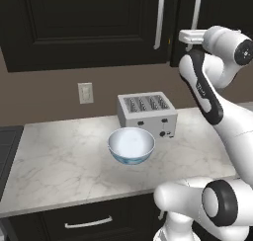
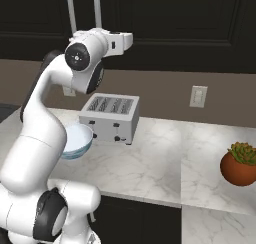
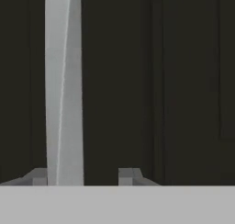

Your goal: Open the cabinet. Pick the tangerine and mango from the cabinet and place them into the bowl. Then close the cabinet.

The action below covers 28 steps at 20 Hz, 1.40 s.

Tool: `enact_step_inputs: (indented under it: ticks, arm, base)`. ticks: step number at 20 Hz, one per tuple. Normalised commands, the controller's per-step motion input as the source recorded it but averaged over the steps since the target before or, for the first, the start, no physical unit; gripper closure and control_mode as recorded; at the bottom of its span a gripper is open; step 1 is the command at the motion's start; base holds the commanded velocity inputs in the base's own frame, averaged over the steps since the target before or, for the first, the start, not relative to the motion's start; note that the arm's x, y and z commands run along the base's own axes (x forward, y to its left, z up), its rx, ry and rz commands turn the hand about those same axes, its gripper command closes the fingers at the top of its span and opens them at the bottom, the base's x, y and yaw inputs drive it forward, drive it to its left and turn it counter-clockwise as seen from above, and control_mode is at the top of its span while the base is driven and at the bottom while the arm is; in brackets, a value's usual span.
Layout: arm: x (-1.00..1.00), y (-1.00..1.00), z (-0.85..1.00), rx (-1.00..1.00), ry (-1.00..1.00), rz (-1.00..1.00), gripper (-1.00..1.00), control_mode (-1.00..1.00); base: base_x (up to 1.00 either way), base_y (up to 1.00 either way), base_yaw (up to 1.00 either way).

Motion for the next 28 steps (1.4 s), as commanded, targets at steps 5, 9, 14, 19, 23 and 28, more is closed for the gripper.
enact_step_inputs:
  ticks: [5, 9, 14, 19, 23, 28]
  arm:
    - [-0.66, -1.0, 0.24, 0.15, 0.0, 0.0, 1.0, -1.0]
    - [-0.62, -1.0, 0.3, 0.13, 0.0, 0.0, 1.0, -1.0]
    - [-0.71, -1.0, 0.37, 0.1, 0.0, 0.0, 1.0, -1.0]
    - [-0.83, -1.0, 0.36, 0.1, -0.05, 0.01, 1.0, -1.0]
    - [-0.9, -1.0, 0.22, 0.11, -0.1, 0.04, 1.0, -1.0]
    - [-0.96, -1.0, 0.13, 0.14, -0.11, 0.04, 1.0, -1.0]
  base:
    - [0.0, 0.0, 0.0]
    - [0.0, 0.0, 0.0]
    - [0.0, 0.0, 0.0]
    - [0.0, 0.0, 0.0]
    - [0.0, 0.0, 0.0]
    - [0.0, 0.0, 0.0]
